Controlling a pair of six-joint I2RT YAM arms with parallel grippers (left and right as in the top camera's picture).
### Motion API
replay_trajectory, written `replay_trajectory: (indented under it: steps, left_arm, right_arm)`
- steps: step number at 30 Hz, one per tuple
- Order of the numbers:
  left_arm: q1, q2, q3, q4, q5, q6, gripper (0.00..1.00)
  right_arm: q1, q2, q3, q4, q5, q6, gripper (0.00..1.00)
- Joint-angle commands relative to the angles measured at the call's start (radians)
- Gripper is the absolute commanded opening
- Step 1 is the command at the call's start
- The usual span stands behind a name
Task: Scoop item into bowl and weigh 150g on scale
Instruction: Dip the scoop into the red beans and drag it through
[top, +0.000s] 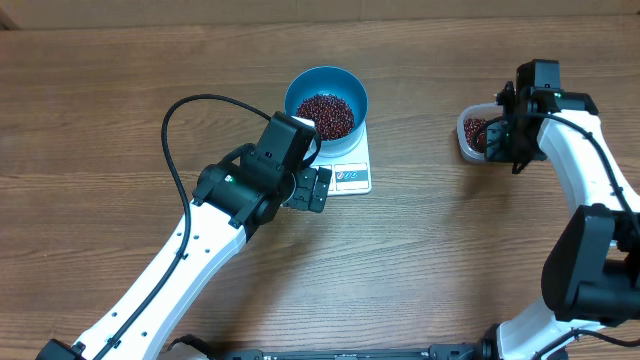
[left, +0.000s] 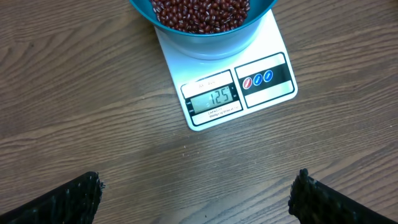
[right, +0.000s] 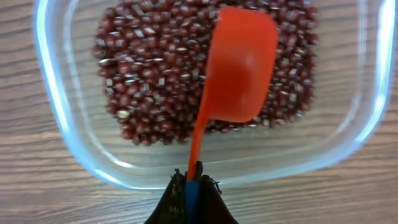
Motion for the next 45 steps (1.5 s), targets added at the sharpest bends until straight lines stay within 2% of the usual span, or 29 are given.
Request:
replay_trajectory:
  steps: [1, 12, 20, 36, 45]
  left_arm:
    - [0.0, -0.007, -0.007, 0.001, 0.002, 0.015, 0.99]
    - [0.0, -0.007, -0.007, 0.001, 0.002, 0.015, 1.0]
    - [0.0, -0.007, -0.007, 0.001, 0.002, 0.015, 1.0]
    - [0.0, -0.007, -0.007, 0.001, 0.002, 0.015, 1.0]
    - [0.0, -0.007, -0.007, 0.001, 0.002, 0.015, 0.99]
  right_arm:
    - [0.009, 0.024, -0.017, 0.001, -0.129, -0.052, 0.04]
    - [0.001, 0.024, -0.016, 0.027, -0.312, -0.051, 0.04]
    - [-0.077, 0.025, -0.017, 0.032, -0.461, -0.052, 0.04]
    - [-0.15, 0.032, -0.126, 0.086, -0.525, -0.066, 0.04]
    - [-0.228, 0.032, -0.127, 0.09, -0.711, -0.066, 0.04]
